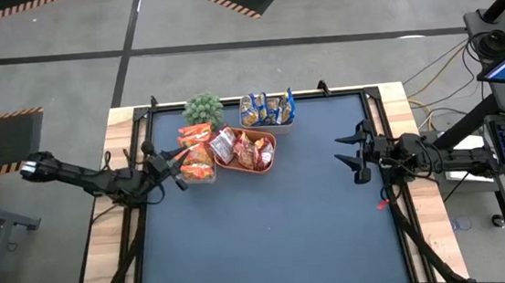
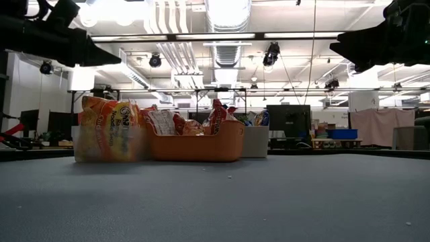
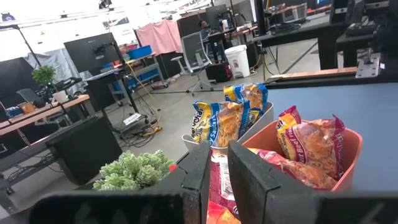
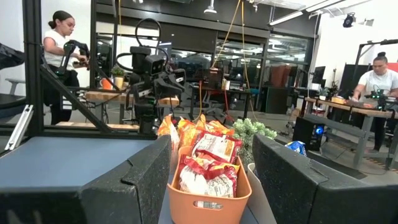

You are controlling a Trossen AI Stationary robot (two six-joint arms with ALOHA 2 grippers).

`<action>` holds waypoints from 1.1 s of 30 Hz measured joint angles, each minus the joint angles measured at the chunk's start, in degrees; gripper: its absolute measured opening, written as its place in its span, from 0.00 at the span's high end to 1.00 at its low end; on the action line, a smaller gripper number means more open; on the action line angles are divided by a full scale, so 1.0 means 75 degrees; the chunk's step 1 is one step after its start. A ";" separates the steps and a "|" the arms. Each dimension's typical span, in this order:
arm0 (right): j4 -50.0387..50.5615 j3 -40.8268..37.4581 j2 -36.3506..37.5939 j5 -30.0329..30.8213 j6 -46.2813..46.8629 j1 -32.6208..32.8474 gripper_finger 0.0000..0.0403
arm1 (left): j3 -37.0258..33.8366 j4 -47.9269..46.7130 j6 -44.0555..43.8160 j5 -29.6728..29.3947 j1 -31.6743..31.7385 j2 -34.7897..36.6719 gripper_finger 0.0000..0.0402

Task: Sort Maruchan noodles
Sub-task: Return to Home Position

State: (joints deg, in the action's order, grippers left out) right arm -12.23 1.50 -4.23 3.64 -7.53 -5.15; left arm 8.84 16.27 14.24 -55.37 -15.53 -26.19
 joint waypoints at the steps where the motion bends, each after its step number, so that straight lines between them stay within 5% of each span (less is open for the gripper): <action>1: -0.0003 0.0000 0.0000 0.0000 0.0000 0.0000 0.47 | 0.0000 0.0000 0.0000 0.0000 0.0000 -0.0025 0.90; 33: -0.0003 0.0000 0.0000 0.0000 0.0002 0.0000 0.47 | 0.0000 0.0002 0.0001 0.0000 0.0000 -0.1030 0.90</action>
State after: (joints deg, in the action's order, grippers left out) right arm -12.25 1.50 -4.23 3.64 -7.51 -5.15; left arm 8.84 16.29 14.25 -55.37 -15.53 -33.91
